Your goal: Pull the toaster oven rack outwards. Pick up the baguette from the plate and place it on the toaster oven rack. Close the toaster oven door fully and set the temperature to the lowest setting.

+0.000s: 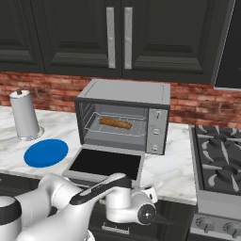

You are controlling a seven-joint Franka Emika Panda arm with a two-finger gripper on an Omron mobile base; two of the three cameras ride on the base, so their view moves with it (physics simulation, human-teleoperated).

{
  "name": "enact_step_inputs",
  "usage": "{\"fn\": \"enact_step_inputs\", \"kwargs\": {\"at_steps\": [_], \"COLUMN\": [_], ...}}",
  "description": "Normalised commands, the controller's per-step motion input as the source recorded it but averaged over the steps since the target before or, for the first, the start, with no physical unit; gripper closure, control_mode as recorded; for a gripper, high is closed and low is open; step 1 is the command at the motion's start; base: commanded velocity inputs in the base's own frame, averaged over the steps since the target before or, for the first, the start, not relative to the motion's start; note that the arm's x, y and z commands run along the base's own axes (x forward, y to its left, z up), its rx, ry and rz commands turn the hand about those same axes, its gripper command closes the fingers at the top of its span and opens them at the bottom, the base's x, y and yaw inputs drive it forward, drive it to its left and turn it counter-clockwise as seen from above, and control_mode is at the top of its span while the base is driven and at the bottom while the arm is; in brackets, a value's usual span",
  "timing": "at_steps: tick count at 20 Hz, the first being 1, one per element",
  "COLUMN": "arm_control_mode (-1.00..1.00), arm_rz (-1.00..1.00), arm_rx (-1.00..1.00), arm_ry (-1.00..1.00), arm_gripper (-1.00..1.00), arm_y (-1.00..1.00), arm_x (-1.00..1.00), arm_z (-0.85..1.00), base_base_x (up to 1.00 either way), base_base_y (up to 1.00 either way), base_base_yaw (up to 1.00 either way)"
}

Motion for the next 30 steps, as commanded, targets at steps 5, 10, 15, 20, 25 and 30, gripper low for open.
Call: {"fn": "enact_step_inputs", "kwargs": {"at_steps": [5,10,15,20,25,30], "arm_control_mode": [-1.0,-1.0,-1.0,-1.0,-1.0,-1.0], "arm_rz": [0.1,0.19,0.07,-0.05,-0.23,-0.21], "arm_rx": [0.22,0.11,0.0,-0.05,-0.24,-0.25], "arm_ry": [-0.02,-0.11,-0.3,-0.27,-0.08,-0.01], "arm_gripper": [-1.0,-1.0,-1.0,-1.0,-1.0,-1.0], "arm_y": [0.12,0.5,0.59,0.88,1.0,0.74], "arm_x": [0.01,0.28,0.62,0.86,1.0,1.0], "arm_z": [0.31,0.34,0.72,0.86,0.62,0.35], "base_base_x": [0.0,0.0,0.0,0.0,0.0,0.0], "base_base_y": [0.0,0.0,0.0,0.0,0.0,0.0], "base_base_yaw": [0.0,0.0,0.0,0.0,0.0,0.0]}}
